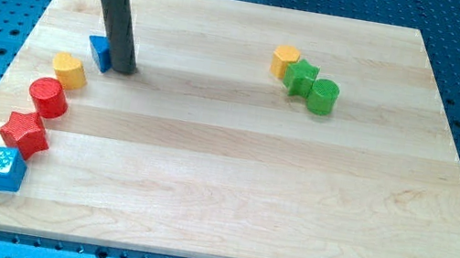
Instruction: Move the hexagon at the top right of the triangle
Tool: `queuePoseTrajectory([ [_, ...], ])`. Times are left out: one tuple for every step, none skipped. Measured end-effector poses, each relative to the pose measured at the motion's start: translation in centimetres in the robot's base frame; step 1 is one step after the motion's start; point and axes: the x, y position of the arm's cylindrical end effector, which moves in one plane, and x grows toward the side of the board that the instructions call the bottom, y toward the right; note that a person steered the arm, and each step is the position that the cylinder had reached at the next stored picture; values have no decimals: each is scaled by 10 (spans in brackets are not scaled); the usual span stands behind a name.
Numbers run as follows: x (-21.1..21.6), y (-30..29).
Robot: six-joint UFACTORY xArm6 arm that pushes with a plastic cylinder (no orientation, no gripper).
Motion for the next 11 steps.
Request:
queuePoseTrajectory([
  [-1, -11],
  [-6, -17],
  [-22, 17],
  [-72, 115],
  [-119, 239],
  [-91, 331],
  [-45, 286],
  [-58, 201],
  [-54, 198],
  [-49, 143],
  [-85, 90],
])
